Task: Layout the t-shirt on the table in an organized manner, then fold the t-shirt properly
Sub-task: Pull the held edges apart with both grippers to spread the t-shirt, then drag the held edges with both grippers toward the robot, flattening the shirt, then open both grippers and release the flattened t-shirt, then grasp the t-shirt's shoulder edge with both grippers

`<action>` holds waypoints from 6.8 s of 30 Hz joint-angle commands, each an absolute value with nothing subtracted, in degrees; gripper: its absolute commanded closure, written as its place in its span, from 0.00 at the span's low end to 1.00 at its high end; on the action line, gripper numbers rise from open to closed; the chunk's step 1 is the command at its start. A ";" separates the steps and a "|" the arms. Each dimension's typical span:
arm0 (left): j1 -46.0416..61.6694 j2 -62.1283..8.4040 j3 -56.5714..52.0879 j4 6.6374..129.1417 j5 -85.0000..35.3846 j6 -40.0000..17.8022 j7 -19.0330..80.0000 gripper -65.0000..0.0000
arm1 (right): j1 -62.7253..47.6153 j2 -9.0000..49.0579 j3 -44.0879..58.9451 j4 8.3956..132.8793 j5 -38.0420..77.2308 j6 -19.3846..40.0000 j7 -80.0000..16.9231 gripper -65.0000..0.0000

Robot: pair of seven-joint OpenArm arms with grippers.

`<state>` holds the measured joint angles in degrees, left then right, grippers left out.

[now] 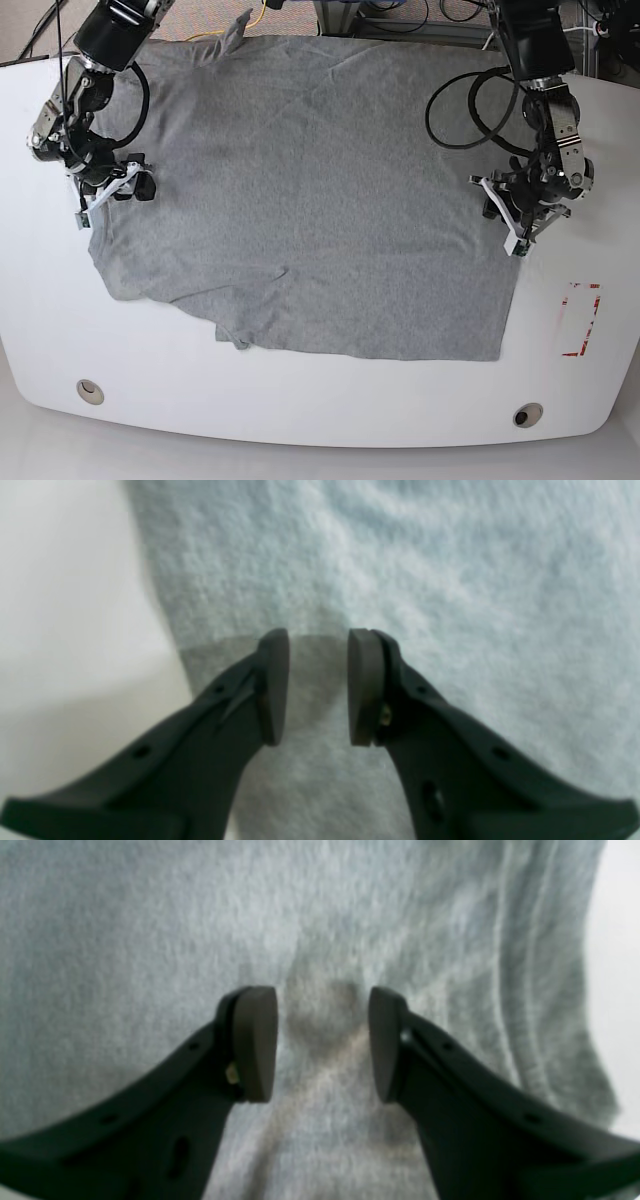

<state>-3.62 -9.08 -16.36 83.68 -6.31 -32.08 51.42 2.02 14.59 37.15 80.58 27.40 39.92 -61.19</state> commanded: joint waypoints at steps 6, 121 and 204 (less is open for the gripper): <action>-8.31 -10.42 -16.40 75.91 -6.20 -31.60 46.99 0.73 | 3.21 16.75 35.91 73.36 28.70 40.00 -53.32 0.57; 20.70 -21.85 -43.74 102.20 -41.36 -35.65 59.82 0.53 | -24.92 7.34 49.63 95.52 42.68 40.00 -60.26 0.72; 23.96 -14.73 -29.58 92.09 -36.00 -35.38 57.01 0.77 | -25.36 8.13 49.54 92.44 42.68 40.00 -60.26 1.00</action>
